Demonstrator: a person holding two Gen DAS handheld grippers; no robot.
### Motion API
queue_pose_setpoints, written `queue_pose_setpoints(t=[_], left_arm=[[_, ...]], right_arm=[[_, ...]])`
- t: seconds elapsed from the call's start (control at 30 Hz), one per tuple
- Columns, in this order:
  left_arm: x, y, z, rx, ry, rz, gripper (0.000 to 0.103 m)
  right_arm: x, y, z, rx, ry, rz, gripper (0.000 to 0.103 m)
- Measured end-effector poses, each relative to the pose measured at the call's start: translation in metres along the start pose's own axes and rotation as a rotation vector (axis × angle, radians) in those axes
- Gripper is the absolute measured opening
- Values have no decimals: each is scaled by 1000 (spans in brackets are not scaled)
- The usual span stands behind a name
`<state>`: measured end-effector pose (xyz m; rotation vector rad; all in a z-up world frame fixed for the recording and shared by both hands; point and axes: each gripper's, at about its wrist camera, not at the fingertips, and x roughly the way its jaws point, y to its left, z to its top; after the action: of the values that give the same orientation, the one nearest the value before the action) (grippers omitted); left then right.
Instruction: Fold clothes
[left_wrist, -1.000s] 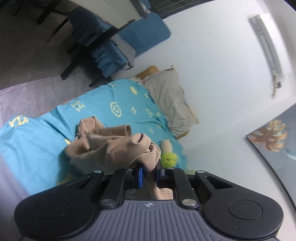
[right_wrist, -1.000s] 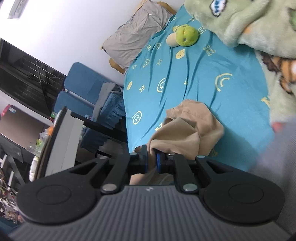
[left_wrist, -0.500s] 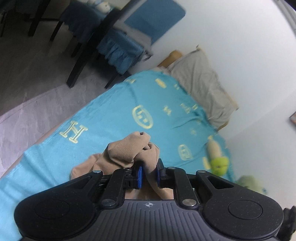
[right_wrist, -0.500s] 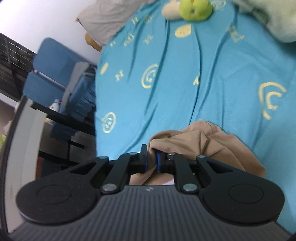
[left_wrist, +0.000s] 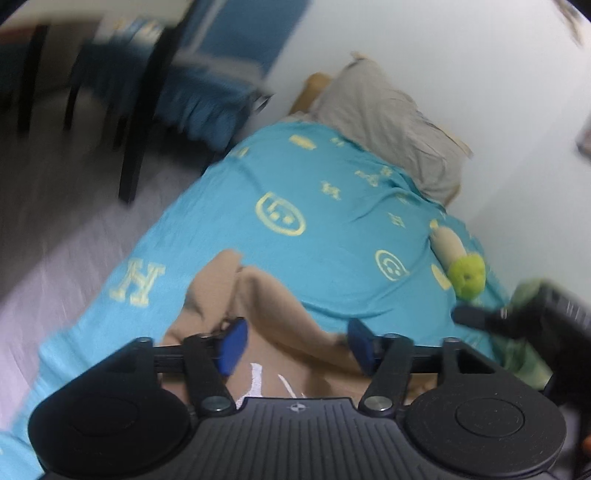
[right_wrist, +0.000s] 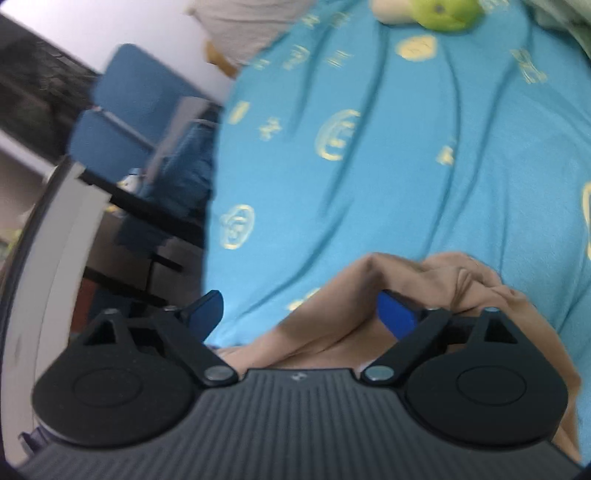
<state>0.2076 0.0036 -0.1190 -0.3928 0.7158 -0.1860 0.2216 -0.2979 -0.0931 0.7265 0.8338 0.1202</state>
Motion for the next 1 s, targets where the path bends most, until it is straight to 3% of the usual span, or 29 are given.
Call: queue_pose_setpoints(t=[0.1, 0.23, 0.3, 0.43, 0.63, 0.8, 1.0], left_arm=[[-5, -15, -4, 105, -12, 29, 81], [5, -19, -13, 168, 48, 69, 81], [17, -21, -19, 200, 88, 93, 82], [21, -33, -29, 325, 90, 130, 84], [4, -31, -29, 294, 79, 119, 83], [-35, -37, -34, 276, 39, 114, 84], [-50, -42, -56, 309, 70, 136, 84]], right_arm=[[-11, 14, -8, -133, -31, -40, 91], [-8, 17, -15, -287, -65, -120, 90], [7, 10, -13, -300, -29, -147, 64], [32, -2, -15, -329, 23, -224, 53], [4, 7, -25, -342, -31, -235, 54], [-39, 4, -43, -306, -77, -220, 55], [-58, -14, -56, -235, -83, -290, 57]])
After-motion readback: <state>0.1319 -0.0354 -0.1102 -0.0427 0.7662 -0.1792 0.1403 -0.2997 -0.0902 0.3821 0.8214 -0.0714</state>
